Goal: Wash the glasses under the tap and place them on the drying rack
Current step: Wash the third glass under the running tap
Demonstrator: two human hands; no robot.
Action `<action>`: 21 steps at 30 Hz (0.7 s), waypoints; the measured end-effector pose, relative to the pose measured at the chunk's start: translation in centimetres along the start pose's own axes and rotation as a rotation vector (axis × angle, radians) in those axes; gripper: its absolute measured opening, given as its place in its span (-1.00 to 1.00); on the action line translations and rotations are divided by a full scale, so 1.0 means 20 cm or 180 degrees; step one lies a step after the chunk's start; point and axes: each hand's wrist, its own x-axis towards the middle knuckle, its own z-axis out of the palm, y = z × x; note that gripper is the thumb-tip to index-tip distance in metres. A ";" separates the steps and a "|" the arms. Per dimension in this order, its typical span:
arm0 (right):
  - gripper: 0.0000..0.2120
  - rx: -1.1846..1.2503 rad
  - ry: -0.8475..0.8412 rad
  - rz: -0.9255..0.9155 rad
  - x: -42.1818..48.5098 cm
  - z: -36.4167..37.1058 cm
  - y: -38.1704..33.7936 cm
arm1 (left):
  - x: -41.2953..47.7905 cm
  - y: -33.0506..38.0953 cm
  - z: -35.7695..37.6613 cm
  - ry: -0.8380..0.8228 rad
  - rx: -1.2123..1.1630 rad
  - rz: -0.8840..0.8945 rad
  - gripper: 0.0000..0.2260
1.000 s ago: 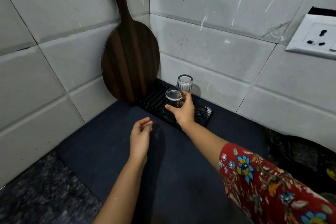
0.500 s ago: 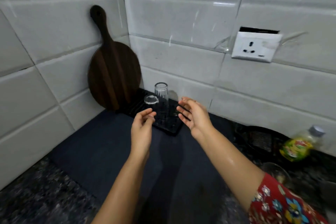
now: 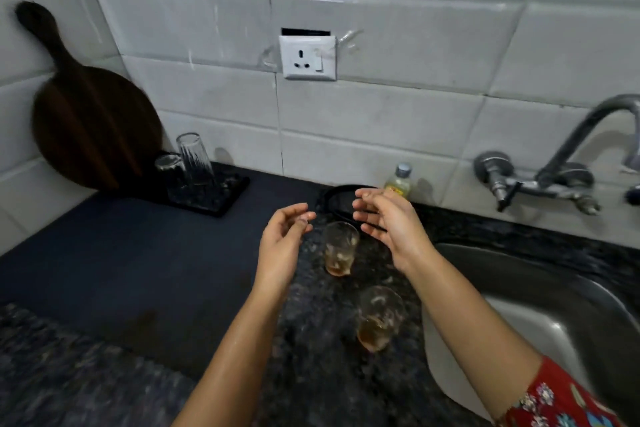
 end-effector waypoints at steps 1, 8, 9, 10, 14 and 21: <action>-0.87 -0.0360 -0.0016 -0.0076 -0.04 -0.08 0.03 | -0.07 -0.04 0.06 0.0018 0.0047 -0.0058 -0.84; -0.24 -0.2449 -0.1164 -0.0088 -0.20 -0.46 0.46 | -0.47 -0.30 0.30 0.0475 0.0248 -0.0340 -0.88; -0.18 -0.2571 -0.1279 -0.0098 -0.21 -0.48 0.50 | -0.51 -0.31 0.32 0.0554 0.0287 -0.0356 -0.87; -0.16 -0.2614 -0.1328 -0.0148 -0.23 -0.49 0.54 | -0.53 -0.32 0.33 0.0608 0.0334 -0.0370 -0.87; -0.34 -0.2289 -0.1033 -0.0432 -0.25 -0.48 0.66 | -0.59 -0.32 0.36 0.0693 0.0446 -0.0324 -0.86; -0.45 -0.1436 -0.0701 -0.0515 -0.25 -0.56 0.74 | -0.48 -0.34 0.36 0.0498 0.0539 -0.0411 -0.87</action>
